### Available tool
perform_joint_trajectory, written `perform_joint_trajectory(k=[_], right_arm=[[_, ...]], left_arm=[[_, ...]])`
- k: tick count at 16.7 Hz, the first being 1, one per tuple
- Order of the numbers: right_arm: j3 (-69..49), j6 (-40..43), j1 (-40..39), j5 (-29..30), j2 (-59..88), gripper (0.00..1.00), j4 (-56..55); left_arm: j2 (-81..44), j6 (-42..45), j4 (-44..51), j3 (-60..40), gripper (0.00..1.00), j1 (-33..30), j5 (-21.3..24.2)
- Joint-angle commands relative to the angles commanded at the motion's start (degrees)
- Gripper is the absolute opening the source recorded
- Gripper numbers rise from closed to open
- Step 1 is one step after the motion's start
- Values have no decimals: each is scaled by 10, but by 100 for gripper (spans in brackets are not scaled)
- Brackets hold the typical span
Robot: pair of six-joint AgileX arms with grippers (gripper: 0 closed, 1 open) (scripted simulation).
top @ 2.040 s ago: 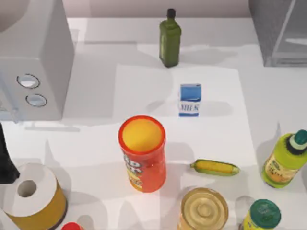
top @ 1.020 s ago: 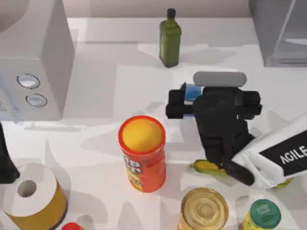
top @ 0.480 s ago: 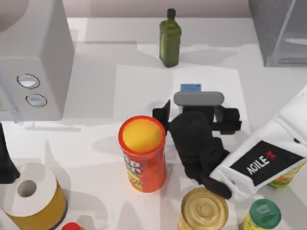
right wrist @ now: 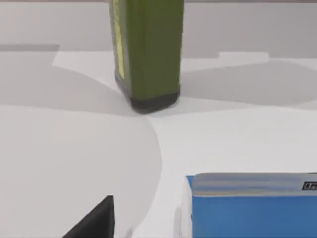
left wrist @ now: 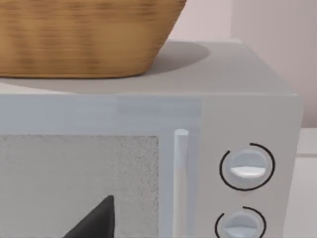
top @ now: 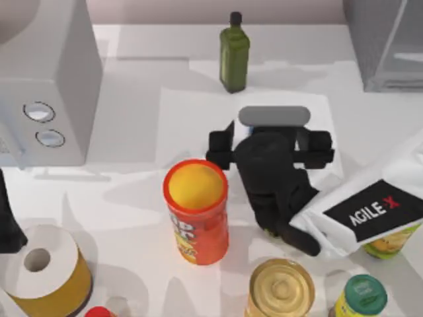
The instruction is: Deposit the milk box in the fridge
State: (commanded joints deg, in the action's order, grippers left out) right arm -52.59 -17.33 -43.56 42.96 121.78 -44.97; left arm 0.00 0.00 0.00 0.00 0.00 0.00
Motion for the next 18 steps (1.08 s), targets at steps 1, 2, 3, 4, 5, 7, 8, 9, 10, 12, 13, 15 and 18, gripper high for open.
perform_joint_trajectory(k=[1, 2, 3, 4, 5, 7, 8, 9, 10, 12, 13, 15, 18], right_arm=[[-8, 2, 4, -3, 1, 100, 5], [-15, 4, 8, -7, 6, 100, 7], [-23, 7, 14, -12, 15, 100, 5], [-32, 9, 21, -17, 28, 100, -1], [-42, 12, 27, -21, 45, 100, -11], [-61, 16, 33, -28, 83, 100, -34], [-67, 18, 34, -30, 100, 100, -45], [-71, 19, 35, -31, 111, 100, -53], [-73, 20, 34, -32, 117, 100, -57], [-73, 20, 34, -32, 117, 100, -58], [-73, 20, 34, -32, 117, 100, -58], [-73, 20, 34, -32, 117, 92, -58], [-73, 20, 34, -32, 117, 70, -58]], left_arm=[[0, 0, 0, 0, 100, 0, 0], [0, 0, 0, 0, 100, 0, 0], [0, 0, 0, 0, 100, 0, 0], [0, 0, 0, 0, 100, 0, 0], [0, 0, 0, 0, 100, 0, 0], [0, 0, 0, 0, 100, 0, 0], [0, 0, 0, 0, 100, 0, 0], [0, 0, 0, 0, 100, 0, 0], [0, 0, 0, 0, 100, 0, 0], [0, 0, 0, 0, 100, 0, 0], [0, 0, 0, 0, 100, 0, 0], [0, 0, 0, 0, 100, 0, 0], [0, 0, 0, 0, 100, 0, 0]])
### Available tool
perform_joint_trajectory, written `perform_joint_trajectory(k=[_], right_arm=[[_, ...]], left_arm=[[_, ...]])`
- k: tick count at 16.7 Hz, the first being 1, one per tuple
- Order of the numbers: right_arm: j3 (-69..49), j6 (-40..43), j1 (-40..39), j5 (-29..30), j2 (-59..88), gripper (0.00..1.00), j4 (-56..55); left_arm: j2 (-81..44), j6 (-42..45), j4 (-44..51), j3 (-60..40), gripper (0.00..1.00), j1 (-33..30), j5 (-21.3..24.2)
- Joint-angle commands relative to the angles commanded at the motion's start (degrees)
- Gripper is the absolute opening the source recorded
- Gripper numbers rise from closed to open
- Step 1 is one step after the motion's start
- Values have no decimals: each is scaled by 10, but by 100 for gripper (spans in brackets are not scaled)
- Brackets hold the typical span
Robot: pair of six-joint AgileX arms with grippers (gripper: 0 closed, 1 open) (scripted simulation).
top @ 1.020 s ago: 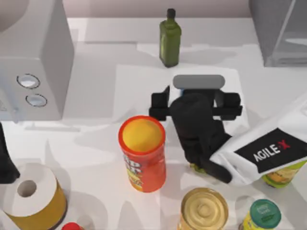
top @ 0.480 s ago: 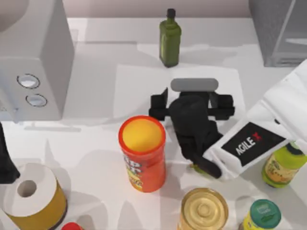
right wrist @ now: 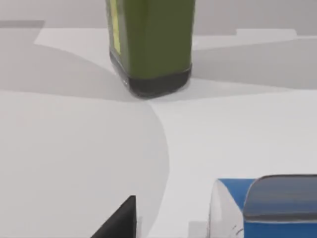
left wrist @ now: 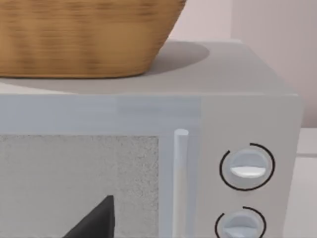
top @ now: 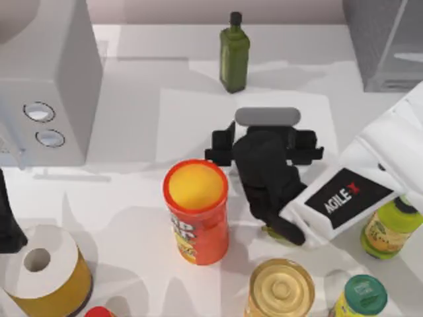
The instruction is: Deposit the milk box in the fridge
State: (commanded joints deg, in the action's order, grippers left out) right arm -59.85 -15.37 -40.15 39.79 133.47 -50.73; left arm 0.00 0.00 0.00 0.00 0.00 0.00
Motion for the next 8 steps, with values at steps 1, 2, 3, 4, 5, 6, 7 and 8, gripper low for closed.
perform_joint_trajectory(k=[1, 2, 3, 4, 5, 6, 7, 8], right_arm=[[0, 0, 0, 0, 0, 62, 0], [0, 0, 0, 0, 0, 55, 0], [0, 0, 0, 0, 0, 47, 0], [0, 0, 0, 0, 0, 40, 0], [0, 0, 0, 0, 0, 32, 0], [0, 0, 0, 0, 0, 25, 0], [0, 0, 0, 0, 0, 17, 0], [0, 0, 0, 0, 0, 10, 0]], left_arm=[[0, 0, 0, 0, 100, 0, 0], [0, 0, 0, 0, 100, 0, 0], [0, 0, 0, 0, 100, 0, 0], [0, 0, 0, 0, 100, 0, 0], [0, 0, 0, 0, 100, 0, 0], [0, 0, 0, 0, 100, 0, 0], [0, 0, 0, 0, 100, 0, 0], [0, 0, 0, 0, 100, 0, 0]])
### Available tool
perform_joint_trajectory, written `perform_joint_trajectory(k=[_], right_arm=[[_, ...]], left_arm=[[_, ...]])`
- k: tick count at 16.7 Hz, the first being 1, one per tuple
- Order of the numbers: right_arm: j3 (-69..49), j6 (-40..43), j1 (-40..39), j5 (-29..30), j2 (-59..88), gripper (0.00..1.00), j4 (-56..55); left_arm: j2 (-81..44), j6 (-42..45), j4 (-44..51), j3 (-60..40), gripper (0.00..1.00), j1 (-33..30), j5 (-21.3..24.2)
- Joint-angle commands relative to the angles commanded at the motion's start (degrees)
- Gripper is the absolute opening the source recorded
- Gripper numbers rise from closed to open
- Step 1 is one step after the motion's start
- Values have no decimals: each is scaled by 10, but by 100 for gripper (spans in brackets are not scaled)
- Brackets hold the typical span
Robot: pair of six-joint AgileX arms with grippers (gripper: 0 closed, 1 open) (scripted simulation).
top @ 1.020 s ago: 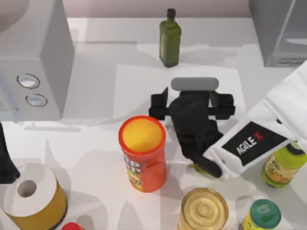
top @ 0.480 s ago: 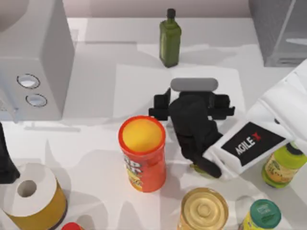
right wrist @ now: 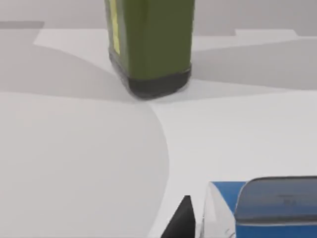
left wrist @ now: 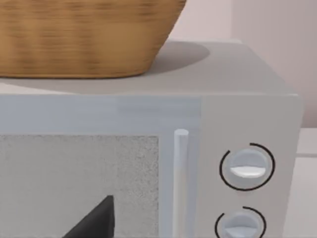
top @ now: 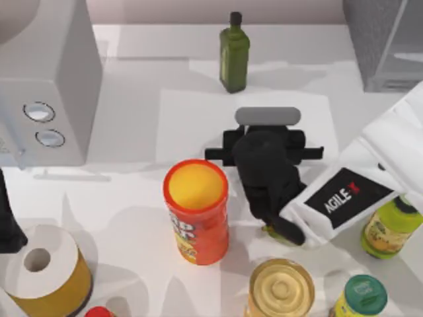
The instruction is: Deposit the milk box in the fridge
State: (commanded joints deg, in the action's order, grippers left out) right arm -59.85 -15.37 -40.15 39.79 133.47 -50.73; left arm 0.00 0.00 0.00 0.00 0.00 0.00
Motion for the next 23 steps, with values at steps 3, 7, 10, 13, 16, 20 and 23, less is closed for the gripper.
perform_joint_trajectory(k=[3, 7, 10, 13, 16, 20, 23], right_arm=[[0, 0, 0, 0, 0, 0, 0], [0, 0, 0, 0, 0, 0, 0], [0, -1, -1, 0, 0, 0, 0], [-3, 1, 0, -2, -20, 0, 20], [-13, 1, -1, -3, -63, 0, 76], [-26, 0, -1, -5, -112, 0, 140], [-35, -1, -1, -6, -150, 0, 187]], left_arm=[[0, 0, 0, 0, 100, 0, 0], [0, 0, 0, 0, 100, 0, 0], [0, 0, 0, 0, 100, 0, 0], [0, 0, 0, 0, 100, 0, 0], [0, 0, 0, 0, 100, 0, 0], [0, 0, 0, 0, 100, 0, 0], [0, 0, 0, 0, 100, 0, 0]])
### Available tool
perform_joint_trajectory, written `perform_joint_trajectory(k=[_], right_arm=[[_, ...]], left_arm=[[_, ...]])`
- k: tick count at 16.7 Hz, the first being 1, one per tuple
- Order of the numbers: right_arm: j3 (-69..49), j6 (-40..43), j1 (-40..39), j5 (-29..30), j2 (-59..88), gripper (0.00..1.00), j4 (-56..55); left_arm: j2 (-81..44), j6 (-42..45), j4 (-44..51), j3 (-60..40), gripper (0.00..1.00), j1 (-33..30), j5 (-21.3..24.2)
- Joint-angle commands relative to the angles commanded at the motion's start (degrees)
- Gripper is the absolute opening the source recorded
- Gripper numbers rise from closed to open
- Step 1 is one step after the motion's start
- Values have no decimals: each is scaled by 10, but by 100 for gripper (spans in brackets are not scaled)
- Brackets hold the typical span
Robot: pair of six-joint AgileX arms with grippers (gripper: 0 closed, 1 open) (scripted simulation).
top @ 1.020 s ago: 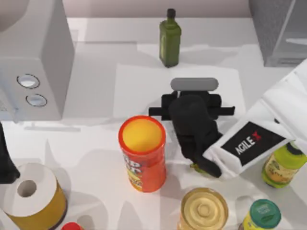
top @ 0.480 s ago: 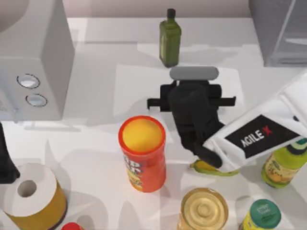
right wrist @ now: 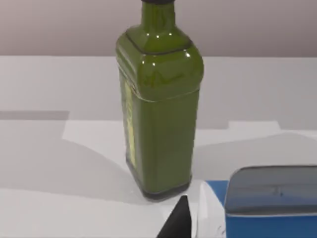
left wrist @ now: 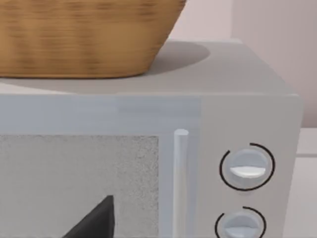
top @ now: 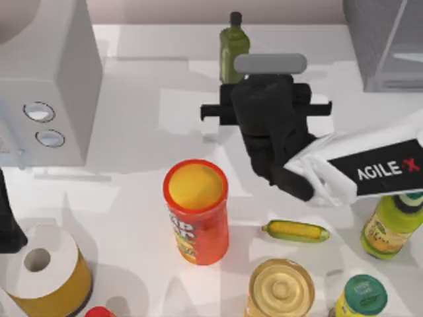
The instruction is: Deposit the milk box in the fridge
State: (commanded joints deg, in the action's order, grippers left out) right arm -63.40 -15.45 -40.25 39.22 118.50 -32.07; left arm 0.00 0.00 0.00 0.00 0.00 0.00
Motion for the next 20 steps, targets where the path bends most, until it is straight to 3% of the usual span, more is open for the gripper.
perform_joint_trajectory(k=[6, 13, 20], right_arm=[[-23, -1, 0, 1, -82, 0, 108], [-22, -2, 1, -1, -93, 0, 113], [108, 17, 70, -93, -305, 0, 128]], left_arm=[[0, 0, 0, 0, 100, 0, 0], [0, 0, 0, 0, 100, 0, 0], [0, 0, 0, 0, 100, 0, 0]])
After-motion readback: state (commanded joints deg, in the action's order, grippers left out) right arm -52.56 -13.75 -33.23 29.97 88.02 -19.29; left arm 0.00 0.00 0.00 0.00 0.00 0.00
